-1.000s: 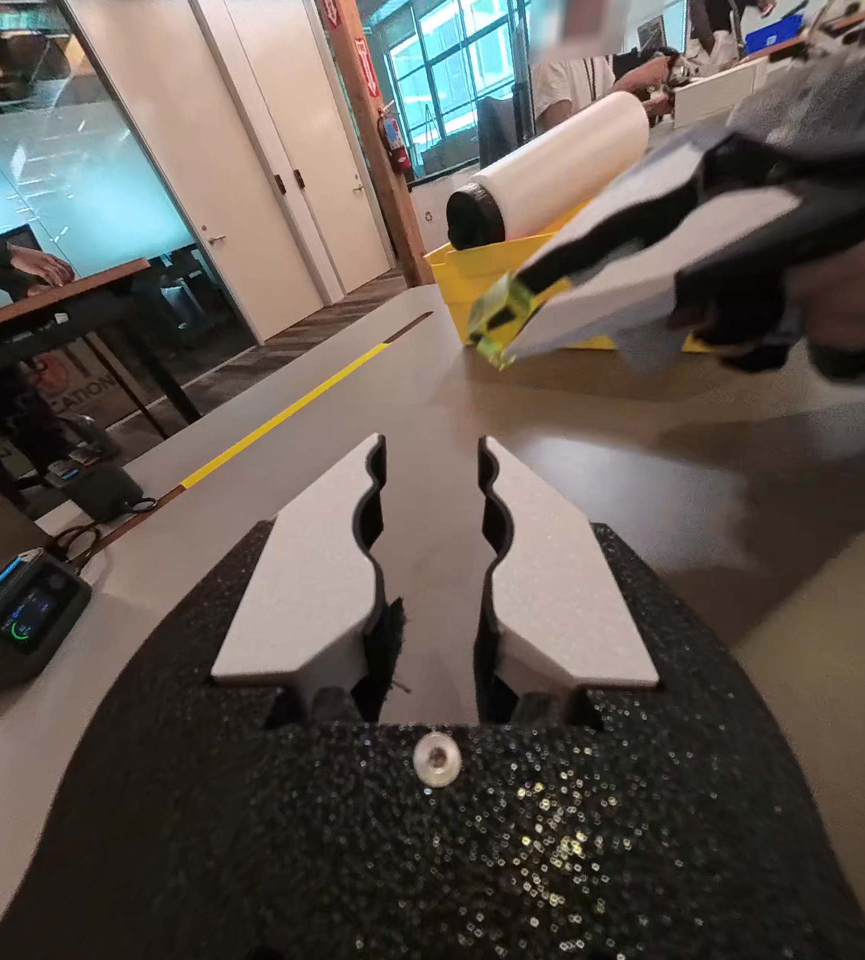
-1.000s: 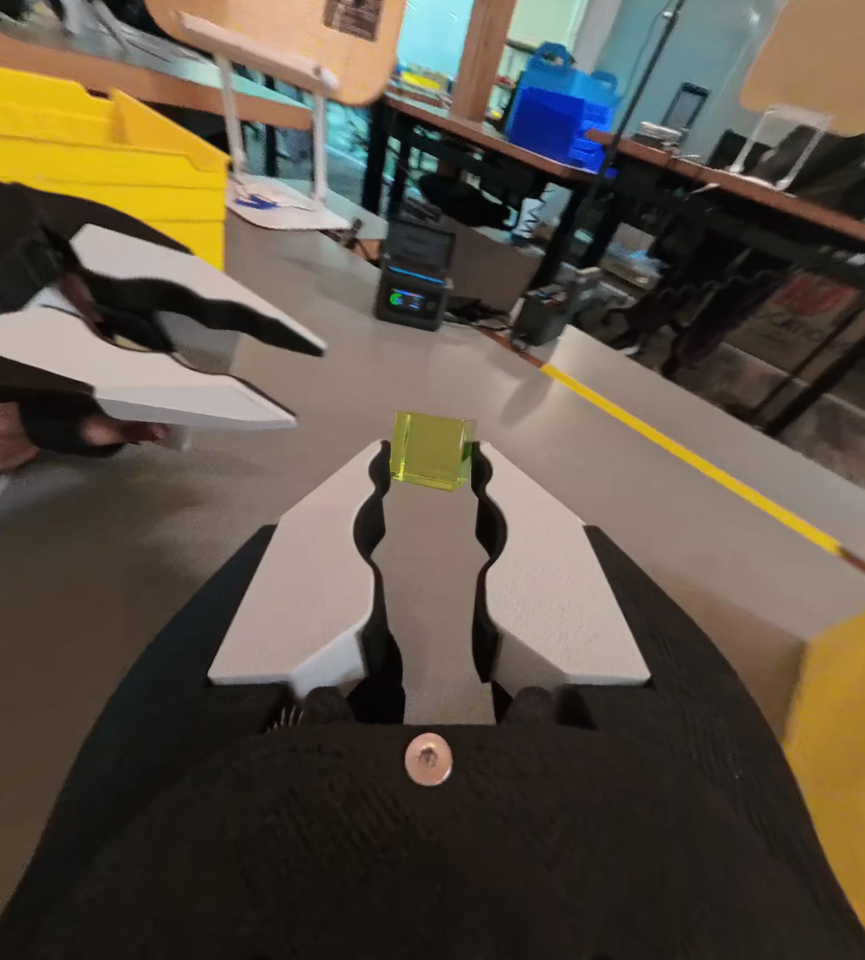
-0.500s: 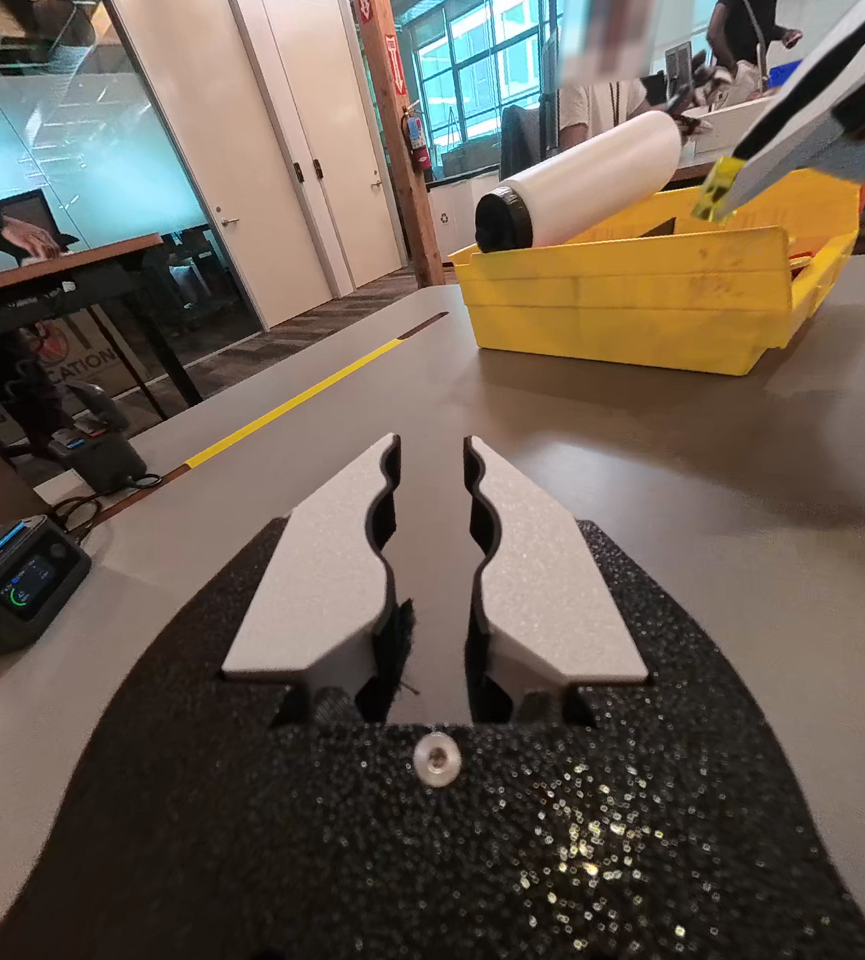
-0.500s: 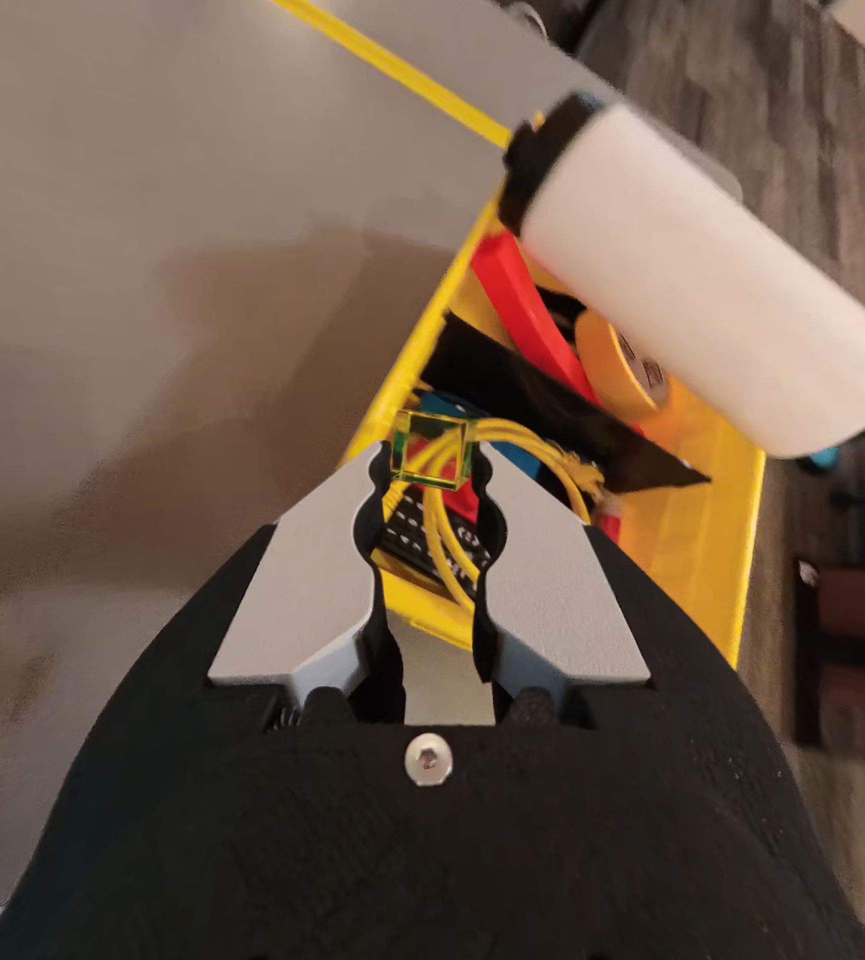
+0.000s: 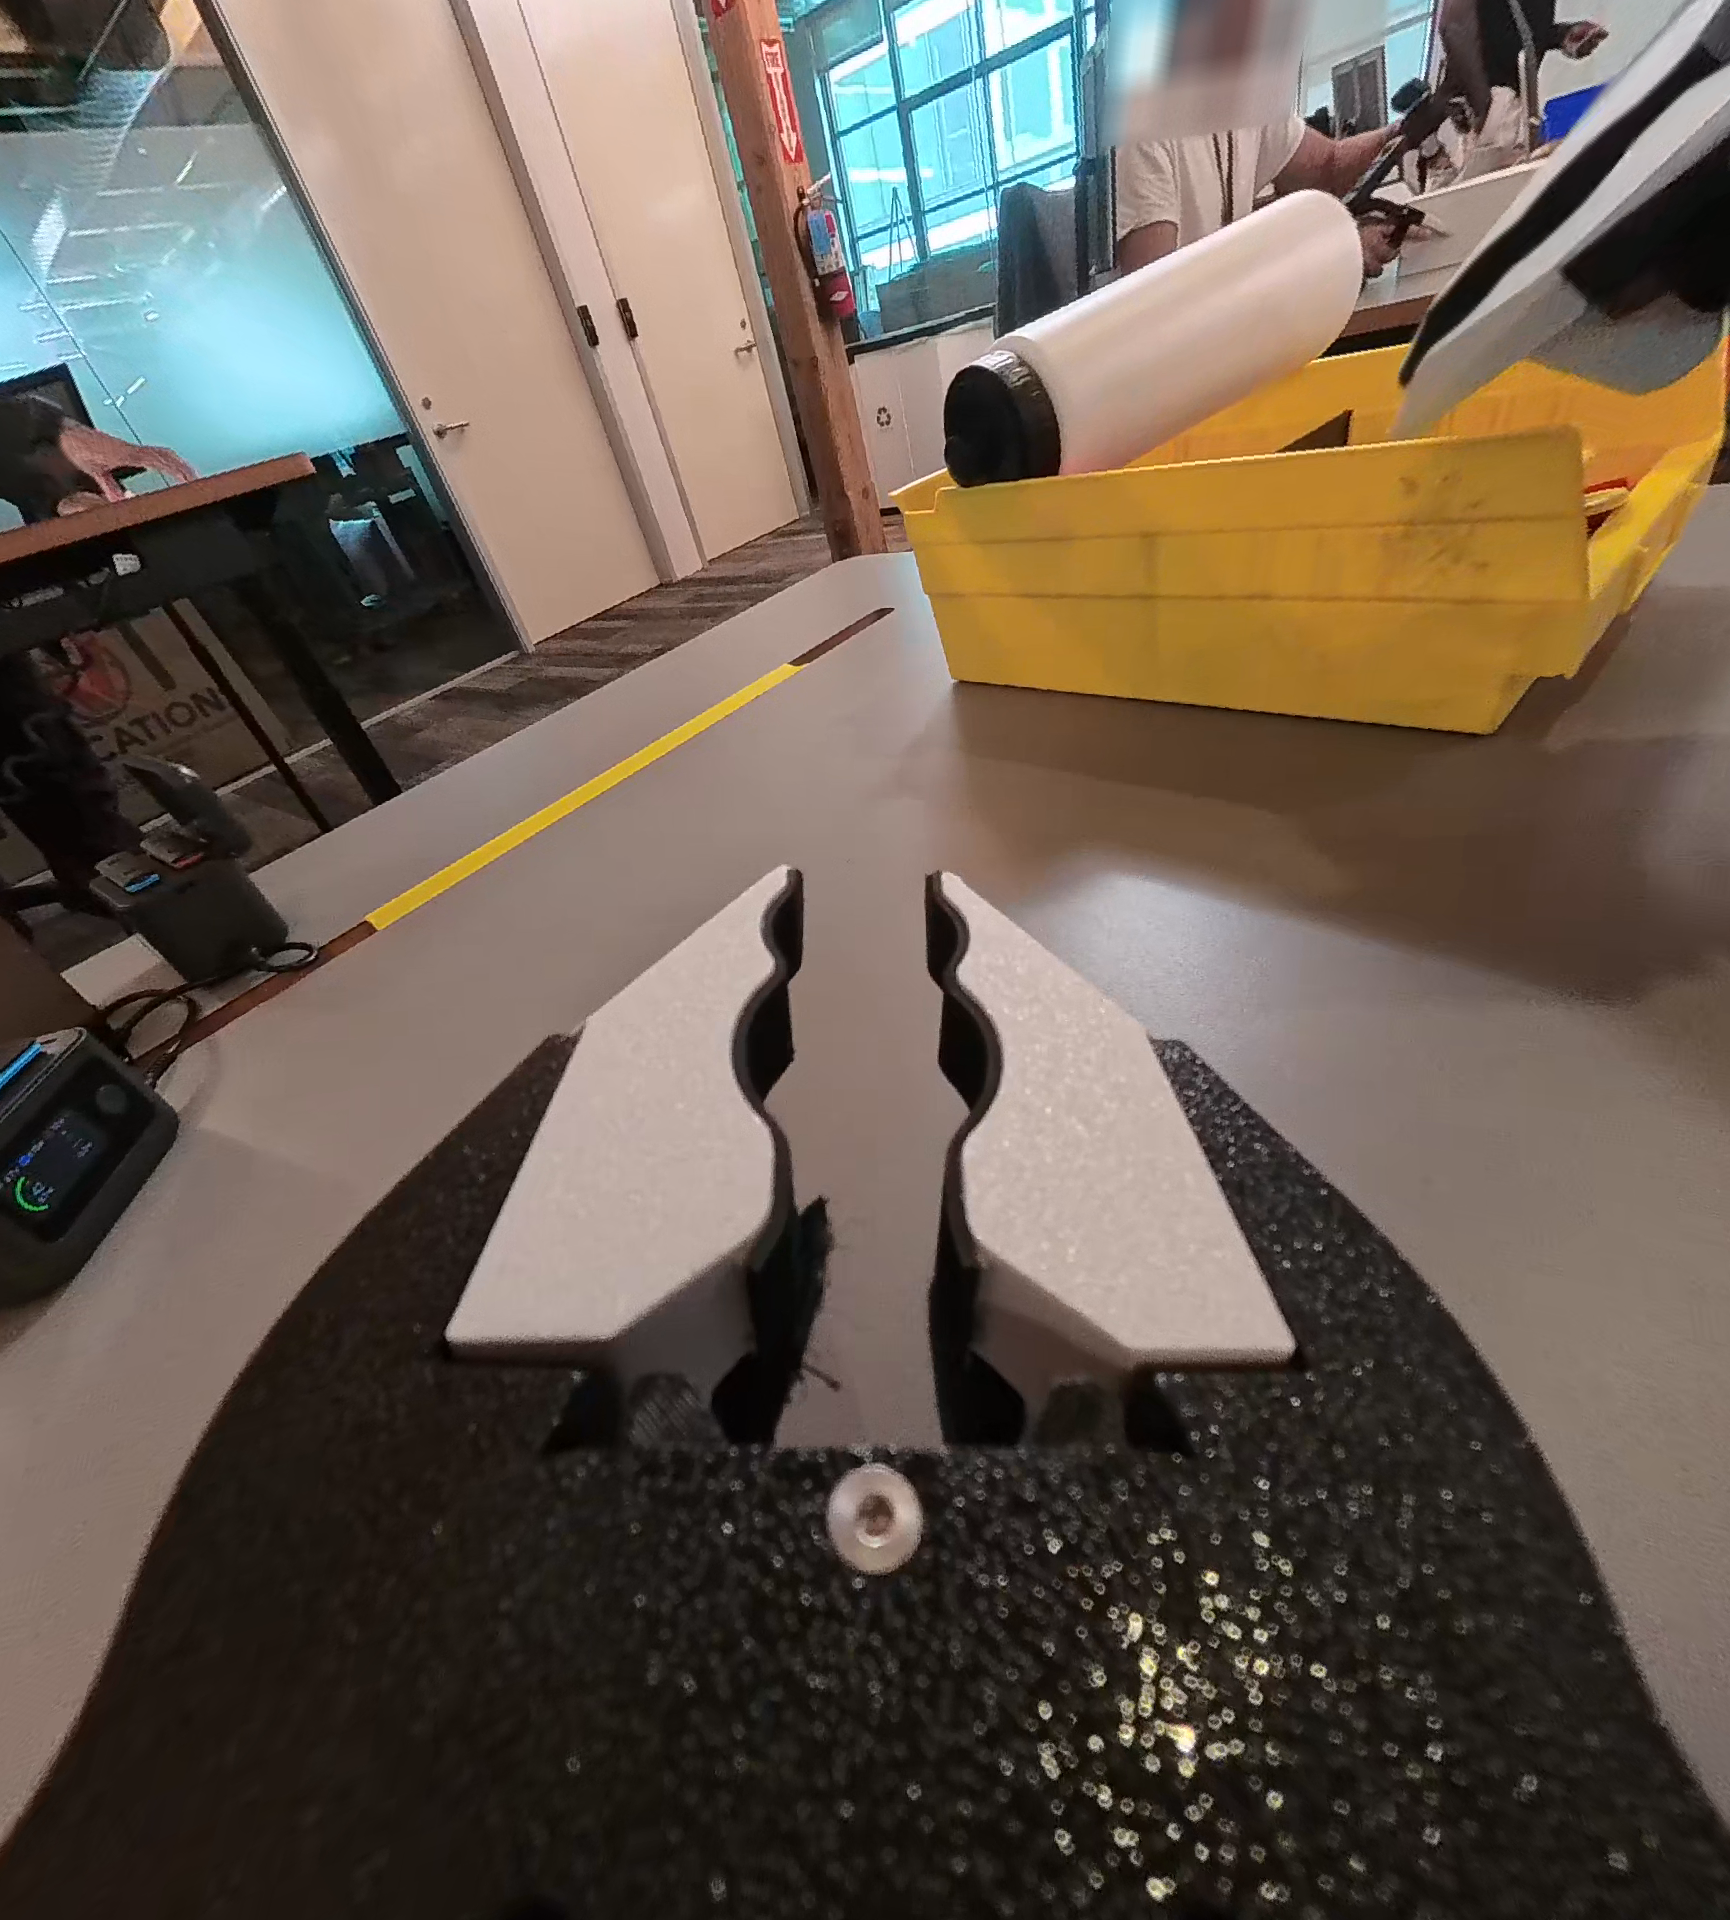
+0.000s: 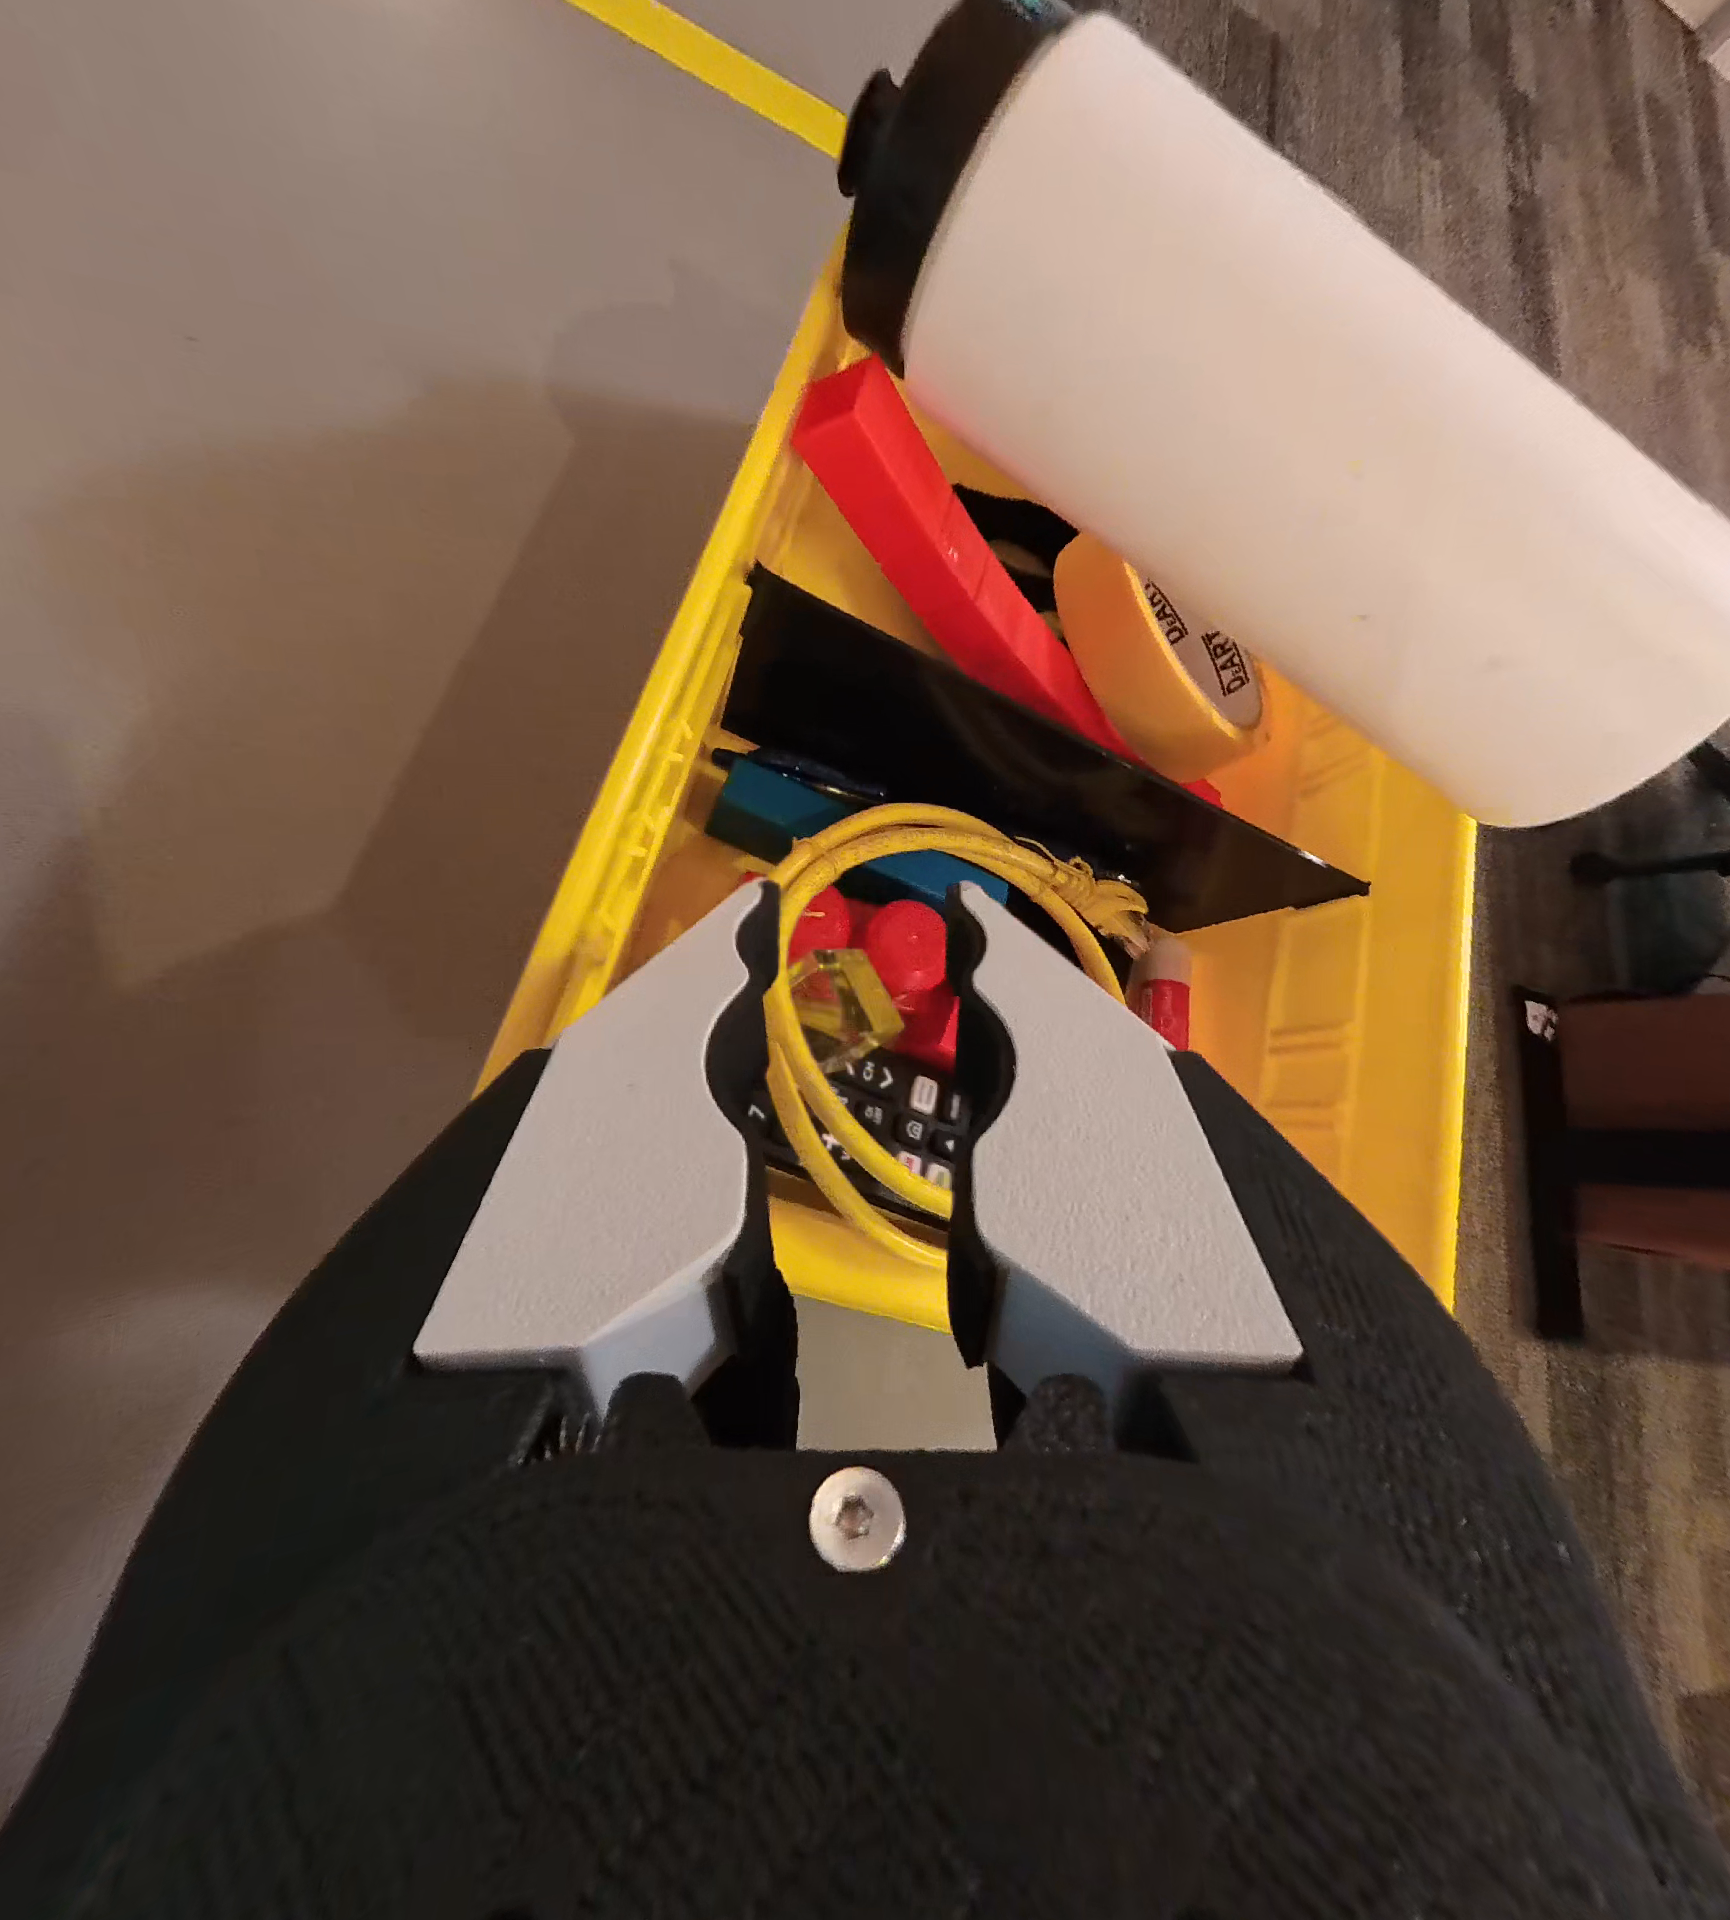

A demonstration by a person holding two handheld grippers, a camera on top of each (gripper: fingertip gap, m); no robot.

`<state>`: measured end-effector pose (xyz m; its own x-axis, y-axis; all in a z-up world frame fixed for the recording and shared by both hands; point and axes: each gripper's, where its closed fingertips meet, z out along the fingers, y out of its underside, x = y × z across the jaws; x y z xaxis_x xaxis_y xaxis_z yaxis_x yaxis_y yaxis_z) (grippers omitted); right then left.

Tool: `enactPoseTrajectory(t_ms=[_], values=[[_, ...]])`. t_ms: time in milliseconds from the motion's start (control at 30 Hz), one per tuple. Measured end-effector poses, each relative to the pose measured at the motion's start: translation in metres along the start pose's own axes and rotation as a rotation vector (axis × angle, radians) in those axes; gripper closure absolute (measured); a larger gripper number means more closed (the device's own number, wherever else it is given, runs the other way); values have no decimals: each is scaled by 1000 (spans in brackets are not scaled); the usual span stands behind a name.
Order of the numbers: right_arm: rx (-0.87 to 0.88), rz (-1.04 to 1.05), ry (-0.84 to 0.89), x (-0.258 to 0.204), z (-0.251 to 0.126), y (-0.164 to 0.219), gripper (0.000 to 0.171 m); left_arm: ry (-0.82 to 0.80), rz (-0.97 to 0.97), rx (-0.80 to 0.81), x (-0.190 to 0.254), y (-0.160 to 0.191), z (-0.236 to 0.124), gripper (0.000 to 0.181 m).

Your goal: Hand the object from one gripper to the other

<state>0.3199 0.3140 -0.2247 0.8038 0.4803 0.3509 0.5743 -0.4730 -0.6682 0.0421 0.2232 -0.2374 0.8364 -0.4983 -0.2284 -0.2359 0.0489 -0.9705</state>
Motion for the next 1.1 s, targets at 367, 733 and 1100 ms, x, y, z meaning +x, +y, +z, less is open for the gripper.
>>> enactPoseTrajectory(t_ms=[367,733,1100], values=[[597,-176,-327,-153,-30,-104,140,-11,-6,7,-2,-1,-1,160],[1090,-328,-159,-214,-16,-112,144,-12,10,-2,-5,-6,-6,162],[1043,-212,-220,-205,-4,-115,147,-538,-55,-461,-177,-30,-214,151]])
